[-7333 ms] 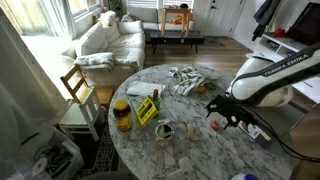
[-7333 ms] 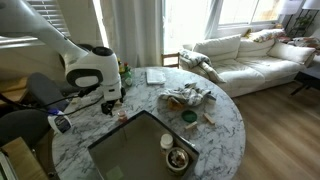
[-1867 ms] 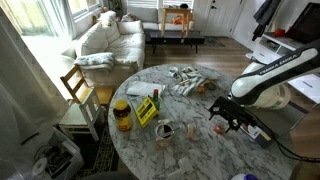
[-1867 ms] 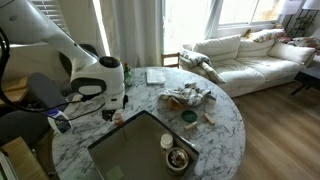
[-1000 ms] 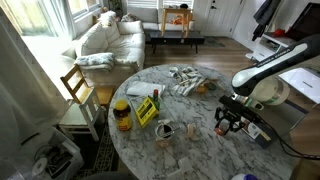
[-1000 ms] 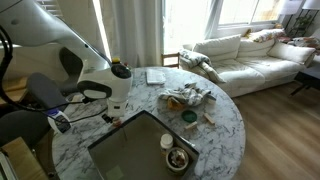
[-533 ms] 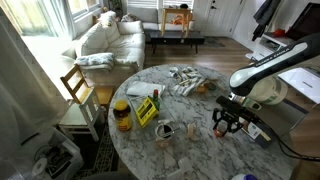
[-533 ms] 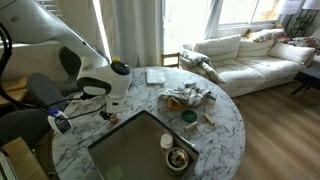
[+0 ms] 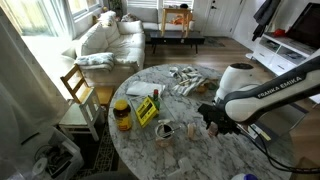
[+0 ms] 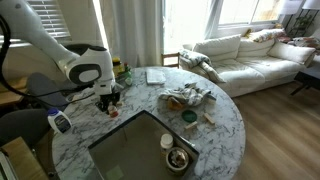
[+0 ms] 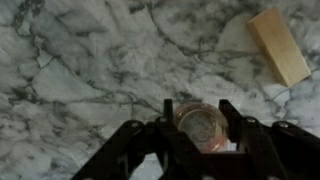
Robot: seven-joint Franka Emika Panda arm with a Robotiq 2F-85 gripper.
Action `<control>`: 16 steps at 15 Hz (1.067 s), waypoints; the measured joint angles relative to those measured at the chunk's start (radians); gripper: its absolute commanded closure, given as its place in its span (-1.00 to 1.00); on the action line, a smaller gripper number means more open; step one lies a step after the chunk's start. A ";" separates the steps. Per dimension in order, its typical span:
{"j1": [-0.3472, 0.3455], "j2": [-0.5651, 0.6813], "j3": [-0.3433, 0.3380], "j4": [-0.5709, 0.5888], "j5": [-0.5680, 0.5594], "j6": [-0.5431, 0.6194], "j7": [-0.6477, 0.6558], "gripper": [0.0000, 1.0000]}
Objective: Turn the container with an orange lid on the over
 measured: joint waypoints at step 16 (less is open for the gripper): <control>0.085 0.093 -0.021 0.126 -0.572 -0.160 0.494 0.52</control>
